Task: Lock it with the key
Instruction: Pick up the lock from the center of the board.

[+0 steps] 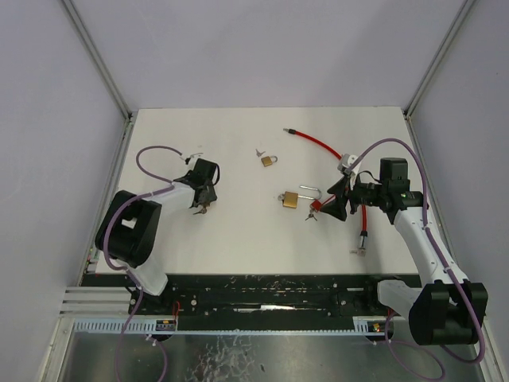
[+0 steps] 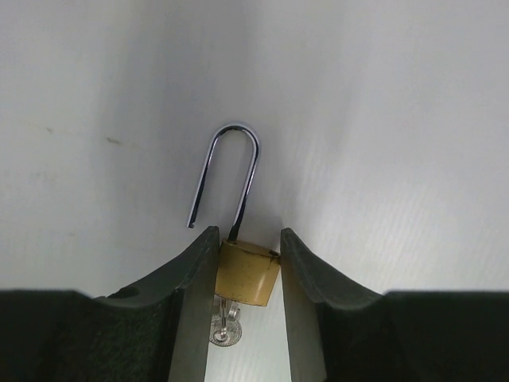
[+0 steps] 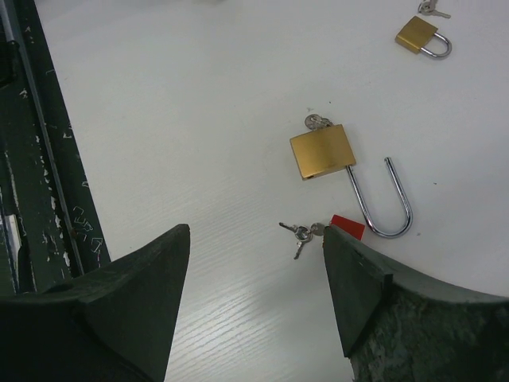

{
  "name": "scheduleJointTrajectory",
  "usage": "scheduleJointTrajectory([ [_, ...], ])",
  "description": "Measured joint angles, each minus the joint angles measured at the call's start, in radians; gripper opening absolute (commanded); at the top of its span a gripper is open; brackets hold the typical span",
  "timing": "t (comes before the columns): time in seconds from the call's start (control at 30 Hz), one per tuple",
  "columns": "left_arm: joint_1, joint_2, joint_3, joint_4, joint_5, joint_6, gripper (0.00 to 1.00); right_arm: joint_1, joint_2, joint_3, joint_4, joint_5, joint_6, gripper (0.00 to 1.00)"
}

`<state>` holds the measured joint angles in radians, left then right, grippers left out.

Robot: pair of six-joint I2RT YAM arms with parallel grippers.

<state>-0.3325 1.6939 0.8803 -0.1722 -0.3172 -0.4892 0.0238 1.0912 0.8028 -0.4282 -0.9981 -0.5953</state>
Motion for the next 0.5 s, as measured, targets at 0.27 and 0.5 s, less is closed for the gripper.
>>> scheduleJointTrajectory([
  [0.27, -0.074, -0.114, -0.091, 0.033, 0.161, 0.045, 0.04, 0.0, 0.0, -0.008, 0.0, -0.056, -0.011, 0.73],
  [0.5, -0.161, -0.133, -0.108, 0.145, 0.389, 0.101, 0.0, 0.0, 0.0, -0.031, -0.011, -0.114, -0.082, 0.73],
])
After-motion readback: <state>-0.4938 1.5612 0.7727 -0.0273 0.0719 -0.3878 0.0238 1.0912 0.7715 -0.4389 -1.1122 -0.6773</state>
